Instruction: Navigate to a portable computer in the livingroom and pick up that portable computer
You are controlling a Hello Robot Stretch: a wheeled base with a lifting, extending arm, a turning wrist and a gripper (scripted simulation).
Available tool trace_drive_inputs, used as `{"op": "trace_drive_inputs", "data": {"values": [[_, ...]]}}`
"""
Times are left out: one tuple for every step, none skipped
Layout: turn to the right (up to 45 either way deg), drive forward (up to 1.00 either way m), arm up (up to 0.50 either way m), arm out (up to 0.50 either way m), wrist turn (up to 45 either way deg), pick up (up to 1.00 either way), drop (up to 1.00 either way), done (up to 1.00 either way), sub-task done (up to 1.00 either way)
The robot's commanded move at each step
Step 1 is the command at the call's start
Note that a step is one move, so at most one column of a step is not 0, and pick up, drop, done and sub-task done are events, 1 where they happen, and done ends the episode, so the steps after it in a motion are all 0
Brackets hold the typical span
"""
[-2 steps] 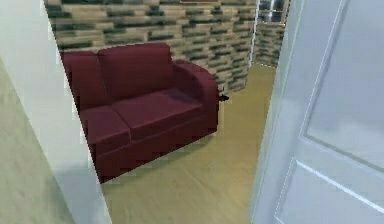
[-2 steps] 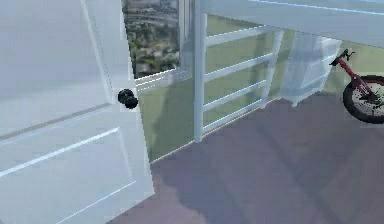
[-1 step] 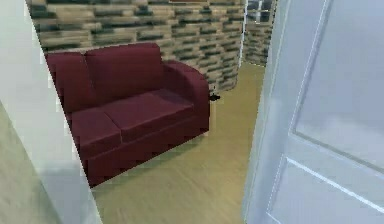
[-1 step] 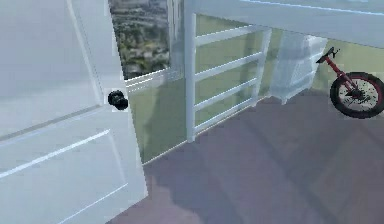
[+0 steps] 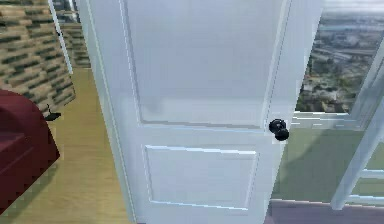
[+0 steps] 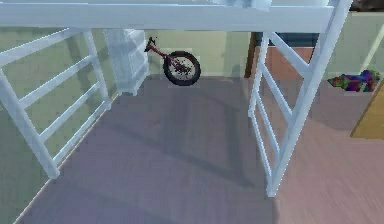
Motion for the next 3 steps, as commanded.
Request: {"op": "trace_drive_inputs", "data": {"values": [[0.0,0.25,0.00,0.00,0.0,0.00,0.00,0.00,0.00],[-33.0,0.00,0.00,0.00,0.0,0.00,0.00,0.00,0.00],[0.0,0.40,0.00,0.00,0.0,0.00,0.00,0.00,0.00]]}}
